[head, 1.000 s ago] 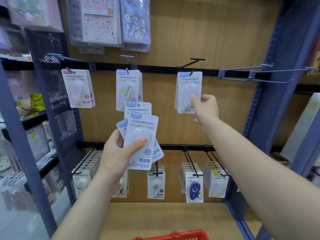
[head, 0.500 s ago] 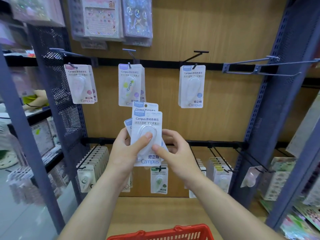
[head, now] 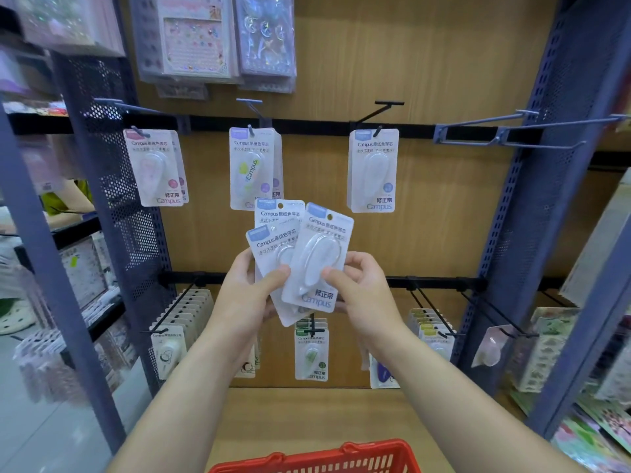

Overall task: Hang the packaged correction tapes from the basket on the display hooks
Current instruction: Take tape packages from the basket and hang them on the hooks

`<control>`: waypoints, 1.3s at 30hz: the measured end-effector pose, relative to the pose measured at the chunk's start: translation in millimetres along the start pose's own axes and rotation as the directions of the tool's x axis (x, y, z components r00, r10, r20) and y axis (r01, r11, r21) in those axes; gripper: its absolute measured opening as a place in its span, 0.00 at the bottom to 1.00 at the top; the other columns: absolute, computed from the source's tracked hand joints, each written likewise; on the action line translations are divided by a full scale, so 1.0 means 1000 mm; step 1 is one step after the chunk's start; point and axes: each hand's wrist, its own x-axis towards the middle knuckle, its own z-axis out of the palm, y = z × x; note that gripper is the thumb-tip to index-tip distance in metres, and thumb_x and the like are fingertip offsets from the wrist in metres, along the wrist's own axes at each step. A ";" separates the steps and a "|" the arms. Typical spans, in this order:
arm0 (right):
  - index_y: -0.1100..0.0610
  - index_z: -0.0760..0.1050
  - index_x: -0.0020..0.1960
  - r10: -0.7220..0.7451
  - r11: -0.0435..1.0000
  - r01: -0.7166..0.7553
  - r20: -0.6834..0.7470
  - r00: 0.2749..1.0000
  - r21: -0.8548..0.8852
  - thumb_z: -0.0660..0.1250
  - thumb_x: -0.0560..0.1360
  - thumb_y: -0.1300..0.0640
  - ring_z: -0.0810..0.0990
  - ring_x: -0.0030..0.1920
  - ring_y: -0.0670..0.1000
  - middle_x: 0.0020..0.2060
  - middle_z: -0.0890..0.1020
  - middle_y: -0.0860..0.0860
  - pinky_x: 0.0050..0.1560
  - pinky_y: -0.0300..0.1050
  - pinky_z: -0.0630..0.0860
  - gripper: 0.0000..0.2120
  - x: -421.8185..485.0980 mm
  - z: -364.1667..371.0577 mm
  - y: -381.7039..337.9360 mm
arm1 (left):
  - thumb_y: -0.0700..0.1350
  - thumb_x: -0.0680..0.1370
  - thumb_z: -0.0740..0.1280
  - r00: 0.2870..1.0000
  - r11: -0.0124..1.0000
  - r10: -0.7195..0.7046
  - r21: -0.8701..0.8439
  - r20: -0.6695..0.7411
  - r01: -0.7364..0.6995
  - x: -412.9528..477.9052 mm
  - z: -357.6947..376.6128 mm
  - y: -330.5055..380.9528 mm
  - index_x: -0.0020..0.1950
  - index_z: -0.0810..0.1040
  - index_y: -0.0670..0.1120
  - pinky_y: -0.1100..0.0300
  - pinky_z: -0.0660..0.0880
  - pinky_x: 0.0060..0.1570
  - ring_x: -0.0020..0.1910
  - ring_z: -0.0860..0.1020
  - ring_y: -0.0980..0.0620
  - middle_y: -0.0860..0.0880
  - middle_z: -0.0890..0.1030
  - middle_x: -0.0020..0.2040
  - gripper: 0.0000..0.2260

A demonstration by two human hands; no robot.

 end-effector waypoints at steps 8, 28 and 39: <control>0.50 0.73 0.59 -0.152 0.988 0.147 -0.220 0.964 -0.039 0.69 0.79 0.62 0.87 0.49 0.50 0.51 0.87 0.48 0.49 0.53 0.84 0.13 0.052 -0.041 -0.058 | 0.42 0.80 0.70 0.998 0.997 0.044 0.059 -0.052 -0.041 -0.002 0.000 0.002 0.69 0.73 0.53 0.45 0.82 0.52 0.54 0.86 0.52 0.55 0.85 0.59 0.18; 0.49 0.78 0.61 -0.211 0.917 0.114 -0.224 0.951 -0.381 0.68 0.80 0.48 0.82 0.50 0.45 0.52 0.82 0.43 0.53 0.45 0.80 0.12 0.046 -0.056 -0.057 | 0.44 0.79 0.72 0.996 0.994 0.086 0.071 -0.025 -0.084 0.003 0.025 0.011 0.69 0.73 0.54 0.54 0.83 0.45 0.54 0.85 0.55 0.58 0.85 0.58 0.20; 0.50 0.79 0.59 -0.122 0.988 0.117 -0.043 0.992 -0.104 0.76 0.74 0.56 0.85 0.51 0.45 0.52 0.85 0.47 0.54 0.47 0.82 0.15 0.015 -0.083 -0.032 | 0.48 0.74 0.75 0.994 0.986 0.093 0.136 0.055 -0.100 0.024 0.098 0.019 0.66 0.73 0.49 0.52 0.84 0.44 0.52 0.86 0.50 0.51 0.85 0.58 0.23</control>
